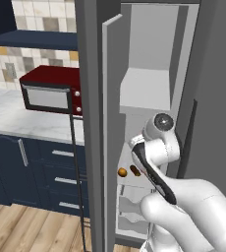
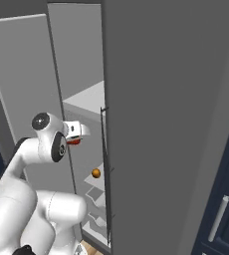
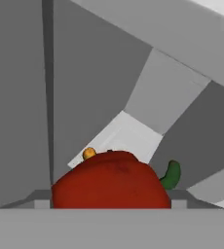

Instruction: Take the sweet potato and bell pepper from the highest rack and move them to the second highest rack where the peach and mango are located, to maximize freezer space. Close the freezer door after rearranging.

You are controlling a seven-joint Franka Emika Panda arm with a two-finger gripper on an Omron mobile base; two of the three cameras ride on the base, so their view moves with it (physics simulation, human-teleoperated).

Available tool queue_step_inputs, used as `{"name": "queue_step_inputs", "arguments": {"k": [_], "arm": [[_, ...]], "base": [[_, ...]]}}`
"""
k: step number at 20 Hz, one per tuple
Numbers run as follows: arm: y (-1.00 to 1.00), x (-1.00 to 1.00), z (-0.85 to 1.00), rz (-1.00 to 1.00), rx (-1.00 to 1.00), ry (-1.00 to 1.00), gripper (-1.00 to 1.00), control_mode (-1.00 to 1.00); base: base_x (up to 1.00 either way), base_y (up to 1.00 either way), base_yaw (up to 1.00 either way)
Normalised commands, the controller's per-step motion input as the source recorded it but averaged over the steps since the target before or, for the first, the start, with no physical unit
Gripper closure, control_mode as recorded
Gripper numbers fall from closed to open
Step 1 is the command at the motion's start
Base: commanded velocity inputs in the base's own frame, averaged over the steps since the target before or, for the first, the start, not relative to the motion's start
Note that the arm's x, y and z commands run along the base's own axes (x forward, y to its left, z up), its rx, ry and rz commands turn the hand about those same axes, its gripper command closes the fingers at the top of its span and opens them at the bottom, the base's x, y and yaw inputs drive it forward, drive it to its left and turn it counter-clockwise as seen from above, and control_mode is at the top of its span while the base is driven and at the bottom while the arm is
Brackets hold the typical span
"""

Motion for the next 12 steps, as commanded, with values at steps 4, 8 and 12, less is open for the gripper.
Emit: {"name": "queue_step_inputs", "arguments": {"k": [4,8,12], "arm": [[0.00,0.04,-0.51,0.03,-0.01,0.43,1.00,-1.00],[0.00,0.21,-0.60,0.05,0.00,0.33,1.00,-1.00],[0.00,0.35,-0.74,0.10,0.00,0.21,1.00,-1.00]], "base": [[0.00,0.00,0.00],[0.00,0.00,0.00],[0.00,0.00,0.00]]}}
